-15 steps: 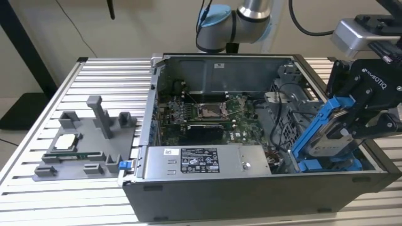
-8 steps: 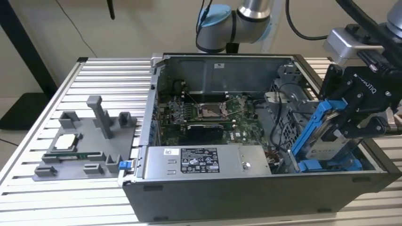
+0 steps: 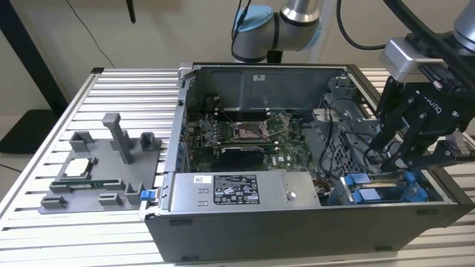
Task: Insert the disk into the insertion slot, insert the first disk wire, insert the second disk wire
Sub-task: 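Insert the disk into the insertion slot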
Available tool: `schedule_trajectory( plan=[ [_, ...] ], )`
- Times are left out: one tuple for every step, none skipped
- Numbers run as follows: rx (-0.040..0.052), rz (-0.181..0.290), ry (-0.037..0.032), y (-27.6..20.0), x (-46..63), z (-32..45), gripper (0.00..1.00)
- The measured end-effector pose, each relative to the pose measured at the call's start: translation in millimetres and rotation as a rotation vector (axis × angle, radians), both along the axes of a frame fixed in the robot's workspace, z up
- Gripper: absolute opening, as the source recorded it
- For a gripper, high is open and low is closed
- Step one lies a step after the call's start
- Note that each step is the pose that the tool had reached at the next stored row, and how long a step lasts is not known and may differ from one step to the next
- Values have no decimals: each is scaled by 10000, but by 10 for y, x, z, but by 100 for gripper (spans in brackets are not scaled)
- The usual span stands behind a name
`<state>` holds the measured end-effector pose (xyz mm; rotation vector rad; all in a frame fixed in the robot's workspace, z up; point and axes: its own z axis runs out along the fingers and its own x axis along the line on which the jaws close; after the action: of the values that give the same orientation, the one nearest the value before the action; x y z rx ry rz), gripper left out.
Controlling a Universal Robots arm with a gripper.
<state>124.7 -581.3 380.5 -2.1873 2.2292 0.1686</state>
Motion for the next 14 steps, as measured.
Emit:
schedule_trajectory(
  plan=[
    [-4,-3,0,-1,0,3,100],
    [-1,-8,1,-1,0,12,100],
    [0,-11,3,0,0,24,100],
    [1,-13,3,-1,0,33,100],
    [6,-14,4,0,0,39,100],
    [14,-14,4,4,0,42,100],
    [28,-14,-1,9,0,45,100],
    [45,-14,-15,14,-1,53,100],
    [74,-14,-40,20,-2,62,100],
    [107,-14,-69,27,-3,67,100],
    [133,-14,-105,34,-3,73,100],
    [157,-15,-150,41,-6,77,100],
    [182,-17,-209,47,-8,81,100],
    [207,-22,-270,53,-11,84,100]
  ],
)
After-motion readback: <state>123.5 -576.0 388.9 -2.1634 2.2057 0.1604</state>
